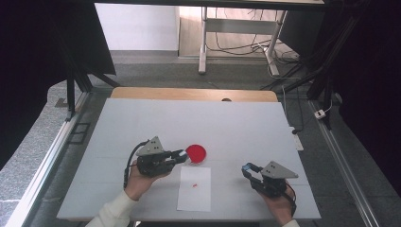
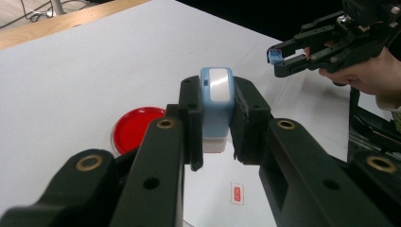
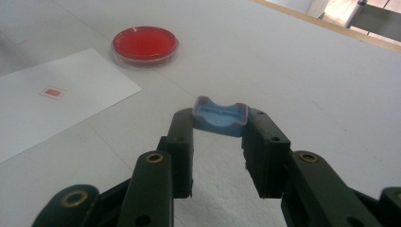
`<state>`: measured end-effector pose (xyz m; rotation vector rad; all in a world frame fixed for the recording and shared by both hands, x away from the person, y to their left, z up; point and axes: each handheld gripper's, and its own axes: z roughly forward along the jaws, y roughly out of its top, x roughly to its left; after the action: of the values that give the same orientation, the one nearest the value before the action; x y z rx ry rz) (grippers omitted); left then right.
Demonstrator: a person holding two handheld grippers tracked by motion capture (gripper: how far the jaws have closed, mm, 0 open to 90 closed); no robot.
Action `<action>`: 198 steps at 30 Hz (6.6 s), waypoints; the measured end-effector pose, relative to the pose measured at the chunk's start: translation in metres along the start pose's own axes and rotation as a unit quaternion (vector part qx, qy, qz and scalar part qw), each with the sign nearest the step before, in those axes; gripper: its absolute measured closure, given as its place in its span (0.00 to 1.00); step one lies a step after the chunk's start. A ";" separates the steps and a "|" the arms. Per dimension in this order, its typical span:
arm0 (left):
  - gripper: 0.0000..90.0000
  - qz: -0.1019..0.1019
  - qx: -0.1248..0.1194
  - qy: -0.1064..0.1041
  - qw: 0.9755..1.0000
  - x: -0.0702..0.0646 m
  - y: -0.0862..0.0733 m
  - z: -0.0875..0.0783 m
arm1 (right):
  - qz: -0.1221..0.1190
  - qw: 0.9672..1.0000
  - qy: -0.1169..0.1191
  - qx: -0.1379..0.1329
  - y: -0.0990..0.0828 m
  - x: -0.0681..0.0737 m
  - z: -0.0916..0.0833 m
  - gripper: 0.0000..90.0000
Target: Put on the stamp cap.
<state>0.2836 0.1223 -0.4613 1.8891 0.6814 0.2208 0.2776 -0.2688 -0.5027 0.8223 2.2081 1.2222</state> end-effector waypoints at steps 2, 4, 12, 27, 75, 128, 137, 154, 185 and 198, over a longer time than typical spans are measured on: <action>0.84 -0.001 0.000 0.000 1.000 0.000 0.000 0.000 | -0.001 1.000 0.005 -0.002 0.000 0.002 0.002 0.71; 0.84 -0.001 -0.001 -0.001 1.000 0.000 0.000 0.000 | -0.003 1.000 0.006 0.000 0.001 0.003 0.003 0.71; 0.84 -0.002 -0.001 0.000 1.000 -0.001 0.000 0.002 | 0.001 1.000 0.016 -0.003 0.003 0.009 0.008 0.71; 0.84 -0.005 -0.001 0.002 1.000 0.000 0.000 0.004 | -0.001 0.999 0.032 -0.010 0.009 0.024 0.021 0.71; 0.84 -0.009 -0.006 -0.012 1.000 -0.011 0.005 0.020 | -0.020 0.997 0.069 -0.014 0.028 0.069 0.057 0.71; 0.84 -0.002 0.000 -0.010 1.000 -0.020 0.002 0.036 | -0.041 0.997 0.066 -0.027 0.043 0.096 0.078 0.71; 0.84 -0.001 0.004 -0.010 1.000 -0.021 0.000 0.038 | -0.038 0.997 0.065 -0.027 0.043 0.097 0.078 0.71; 0.84 0.002 0.008 -0.010 1.000 -0.023 -0.001 0.040 | -0.036 0.997 0.063 -0.026 0.043 0.097 0.079 0.71; 0.84 0.009 0.016 -0.002 1.000 -0.025 -0.003 0.042 | -0.043 0.997 0.053 -0.021 0.042 0.099 0.079 0.71; 0.84 0.013 0.018 0.007 1.000 -0.028 -0.004 0.045 | -0.054 0.998 0.043 -0.013 0.043 0.101 0.079 0.71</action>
<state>0.2794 0.0726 -0.4787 1.9334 0.6758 0.2400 0.2702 -0.1346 -0.5161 0.6411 2.2677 1.2522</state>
